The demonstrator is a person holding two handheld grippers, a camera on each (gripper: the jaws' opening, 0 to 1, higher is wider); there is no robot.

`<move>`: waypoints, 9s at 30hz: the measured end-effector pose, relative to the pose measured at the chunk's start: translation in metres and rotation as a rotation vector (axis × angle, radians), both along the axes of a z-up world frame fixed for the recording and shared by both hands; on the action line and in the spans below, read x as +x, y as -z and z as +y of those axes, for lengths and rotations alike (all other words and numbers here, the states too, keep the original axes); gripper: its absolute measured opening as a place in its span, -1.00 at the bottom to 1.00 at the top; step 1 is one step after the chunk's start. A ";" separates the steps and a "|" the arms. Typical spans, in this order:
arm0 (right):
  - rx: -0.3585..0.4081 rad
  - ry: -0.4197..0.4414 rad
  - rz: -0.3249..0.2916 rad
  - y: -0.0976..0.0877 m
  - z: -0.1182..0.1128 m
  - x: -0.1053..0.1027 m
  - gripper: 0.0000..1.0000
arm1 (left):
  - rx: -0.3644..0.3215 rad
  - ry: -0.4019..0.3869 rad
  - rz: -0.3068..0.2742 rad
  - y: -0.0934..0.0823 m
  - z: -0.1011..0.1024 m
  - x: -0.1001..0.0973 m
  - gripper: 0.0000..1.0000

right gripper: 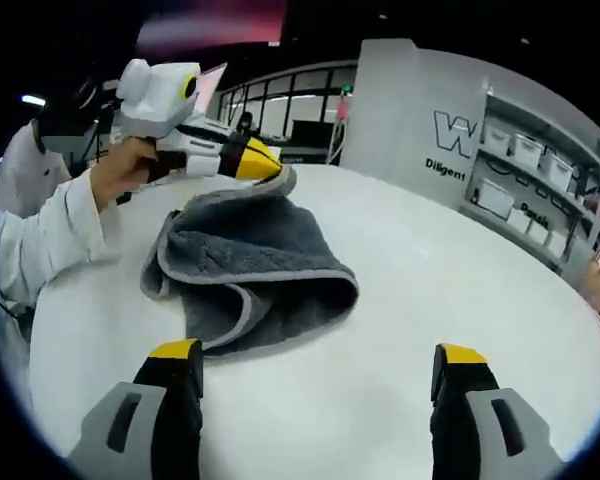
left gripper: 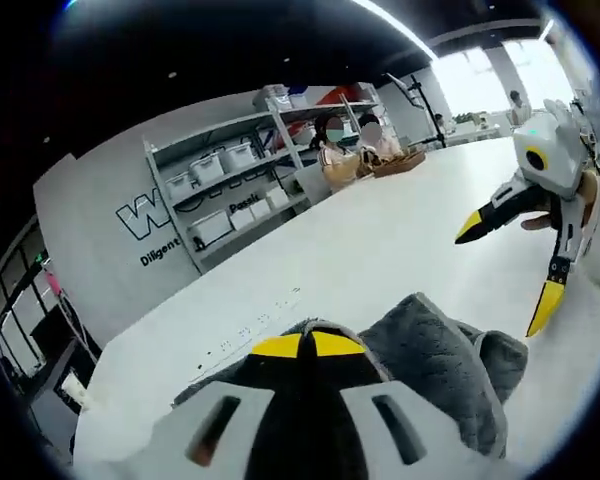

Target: Open the folded towel by lifting each exposed corner and separating the folded layers until the towel lies flat within the target outline without major curled edges

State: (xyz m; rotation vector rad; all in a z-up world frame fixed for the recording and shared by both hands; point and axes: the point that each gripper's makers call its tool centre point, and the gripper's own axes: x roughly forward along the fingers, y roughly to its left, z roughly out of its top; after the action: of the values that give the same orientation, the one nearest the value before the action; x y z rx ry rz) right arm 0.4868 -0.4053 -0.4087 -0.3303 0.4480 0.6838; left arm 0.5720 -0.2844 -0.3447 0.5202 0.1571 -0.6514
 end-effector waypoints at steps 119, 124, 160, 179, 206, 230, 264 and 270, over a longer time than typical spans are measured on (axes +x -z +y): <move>0.083 -0.473 -0.147 -0.019 0.159 -0.069 -0.22 | -0.202 -0.119 0.381 0.069 0.145 -0.073 0.98; 0.019 -0.464 -0.137 -0.005 0.158 -0.065 -0.36 | -0.202 -0.111 0.385 0.070 0.144 -0.074 0.98; 0.075 -0.392 -0.174 -0.013 0.149 -0.049 -1.00 | -0.174 -0.117 0.384 0.074 0.146 -0.073 0.98; 0.292 -0.155 -0.386 -0.079 0.104 -0.020 -1.00 | -0.158 -0.104 0.393 0.077 0.142 -0.076 0.98; 0.387 0.256 -0.480 -0.098 -0.010 0.024 -1.00 | -0.145 -0.078 0.400 0.078 0.136 -0.079 0.97; 0.114 0.636 -0.411 -0.065 -0.111 0.033 -1.00 | -0.140 -0.068 0.405 0.079 0.133 -0.079 0.96; -0.304 0.809 -0.117 0.002 -0.193 0.007 -1.00 | -0.157 -0.061 0.410 0.078 0.131 -0.079 0.94; -0.386 0.781 -0.079 0.013 -0.190 0.009 -1.00 | -0.168 -0.051 0.408 0.076 0.129 -0.081 0.94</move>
State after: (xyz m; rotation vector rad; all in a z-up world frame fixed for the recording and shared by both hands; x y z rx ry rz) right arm 0.4957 -0.5950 -0.4216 -0.5024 0.5834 -0.1825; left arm 0.4914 -0.1551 -0.4207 0.2158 0.4941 -0.7082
